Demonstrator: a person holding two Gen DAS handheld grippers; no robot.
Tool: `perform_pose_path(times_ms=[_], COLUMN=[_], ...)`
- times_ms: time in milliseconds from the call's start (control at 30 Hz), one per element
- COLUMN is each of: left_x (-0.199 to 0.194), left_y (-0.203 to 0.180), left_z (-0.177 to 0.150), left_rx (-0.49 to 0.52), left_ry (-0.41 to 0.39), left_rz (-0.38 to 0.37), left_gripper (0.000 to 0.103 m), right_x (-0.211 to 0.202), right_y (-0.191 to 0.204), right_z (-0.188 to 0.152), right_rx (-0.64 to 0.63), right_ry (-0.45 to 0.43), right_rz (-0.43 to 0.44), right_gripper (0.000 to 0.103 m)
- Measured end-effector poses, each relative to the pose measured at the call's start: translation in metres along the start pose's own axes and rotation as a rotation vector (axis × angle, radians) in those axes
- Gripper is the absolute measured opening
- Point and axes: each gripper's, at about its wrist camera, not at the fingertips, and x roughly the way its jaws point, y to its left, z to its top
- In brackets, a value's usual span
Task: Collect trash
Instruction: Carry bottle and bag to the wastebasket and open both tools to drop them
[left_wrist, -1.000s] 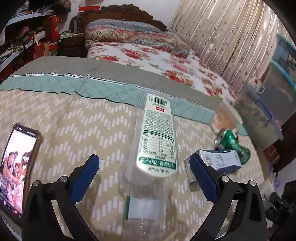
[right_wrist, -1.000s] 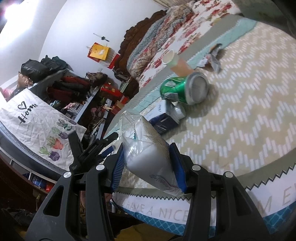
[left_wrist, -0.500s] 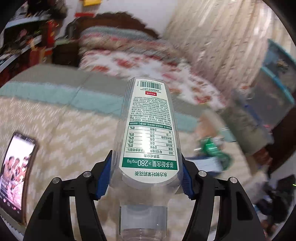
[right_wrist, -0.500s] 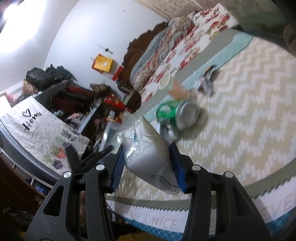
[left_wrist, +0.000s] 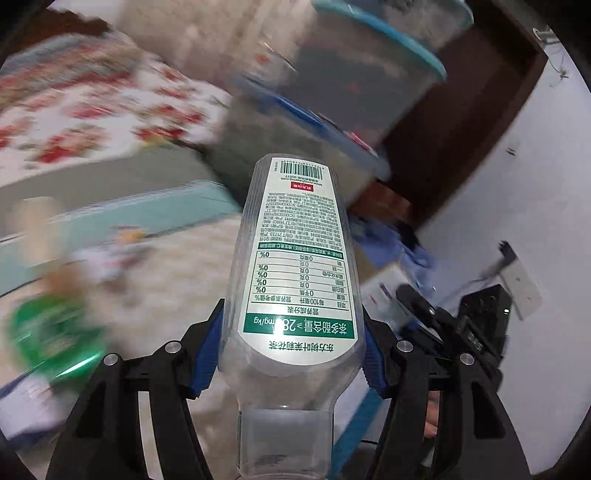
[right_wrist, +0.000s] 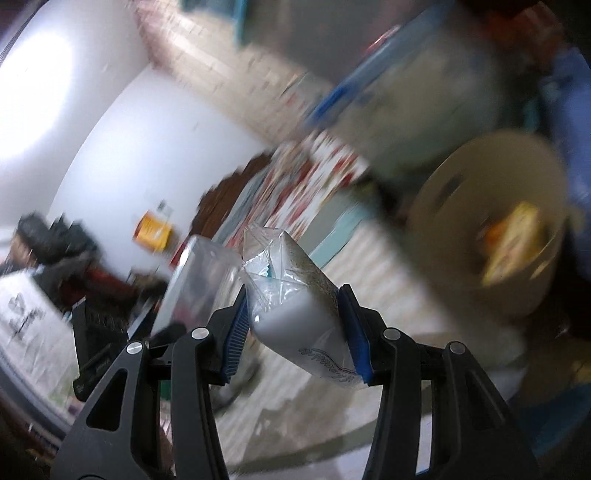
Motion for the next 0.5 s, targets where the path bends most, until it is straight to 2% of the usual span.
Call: perform_pose_path(times_ms=[167, 267, 367, 400, 467, 500], left_x=[0.089, 0.138, 0.181, 0.197, 0.212, 0.215], left_y=[-0.038, -0.059, -0.07, -0.072, -0.07, -0.069], left_z=[0.039, 0.052, 0.063, 0.064, 0.065, 0.067], left_rx=[0.032, 0.051, 0.067, 0.067, 0.053, 0.048], left_ry=[0.093, 0.143, 0.185, 0.212, 0.223, 0.222], left_rz=[-0.078, -0.084, -0.053, -0.033, -0.003, 0.007], left_gripper=[0.06, 0.061, 0.062, 0.072, 0.084, 0.085], right_x=[-0.013, -0.012, -0.004, -0.002, -0.001, 0.0], right_y=[-0.044, -0.069, -0.086, -0.091, -0.101, -0.102], right_z=[0.042, 0.059, 0.066, 0.068, 0.07, 0.069], right_rx=[0.033, 0.058, 0.076, 0.081, 0.097, 0.102], right_ry=[-0.088, -0.109, -0.1, -0.098, -0.1, -0.107], right_rz=[-0.092, -0.138, -0.174, -0.189, -0.216, -0.218], right_gripper=[0.05, 0.051, 0.055, 0.056, 0.073, 0.075])
